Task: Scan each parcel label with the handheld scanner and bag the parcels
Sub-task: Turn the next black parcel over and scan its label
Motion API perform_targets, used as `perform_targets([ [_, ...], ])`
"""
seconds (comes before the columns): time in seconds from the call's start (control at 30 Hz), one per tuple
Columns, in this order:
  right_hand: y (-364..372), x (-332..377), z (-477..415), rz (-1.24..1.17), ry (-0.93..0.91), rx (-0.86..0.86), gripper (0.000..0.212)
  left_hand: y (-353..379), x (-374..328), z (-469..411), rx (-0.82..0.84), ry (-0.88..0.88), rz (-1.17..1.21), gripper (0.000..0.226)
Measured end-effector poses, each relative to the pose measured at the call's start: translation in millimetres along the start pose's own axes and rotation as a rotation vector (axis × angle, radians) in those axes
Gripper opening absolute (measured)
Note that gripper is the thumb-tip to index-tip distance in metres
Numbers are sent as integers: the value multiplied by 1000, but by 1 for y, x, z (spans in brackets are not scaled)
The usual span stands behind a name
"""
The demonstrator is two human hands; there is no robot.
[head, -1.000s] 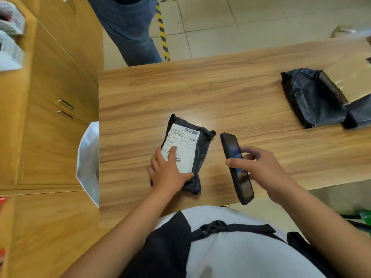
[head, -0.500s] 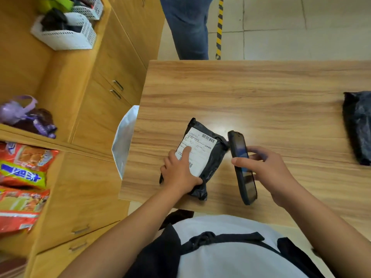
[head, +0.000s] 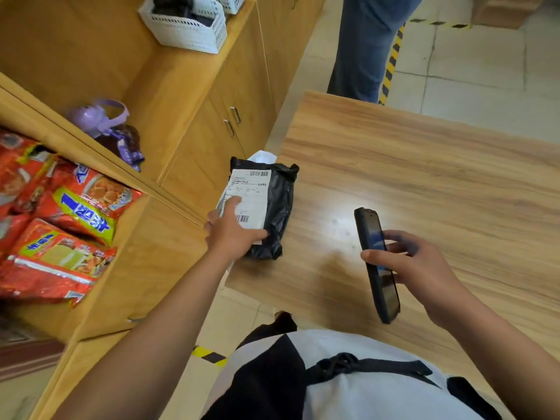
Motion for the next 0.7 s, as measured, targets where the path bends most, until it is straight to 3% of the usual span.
perform_targets([
  [0.23,28,27,10,-20,-14,-90,62,-7,42,-72,138,-60,321,83],
  [0.47,43,24,26,-1,39,-192,83,30,66,-110,366,-140,520,82],
  [0.7,45,10,46,18,64,-281,85,53,82,-139,394,-217,587,83],
])
Point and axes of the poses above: each hand's wrist, its own z-axis away from the middle knuckle, its own y-axis out of the palm, x = y × z, the point moved 9 cm from there along -z, towards the middle knuckle, and after that the axes turned 10 degrees about y, right-handed, at the moved point
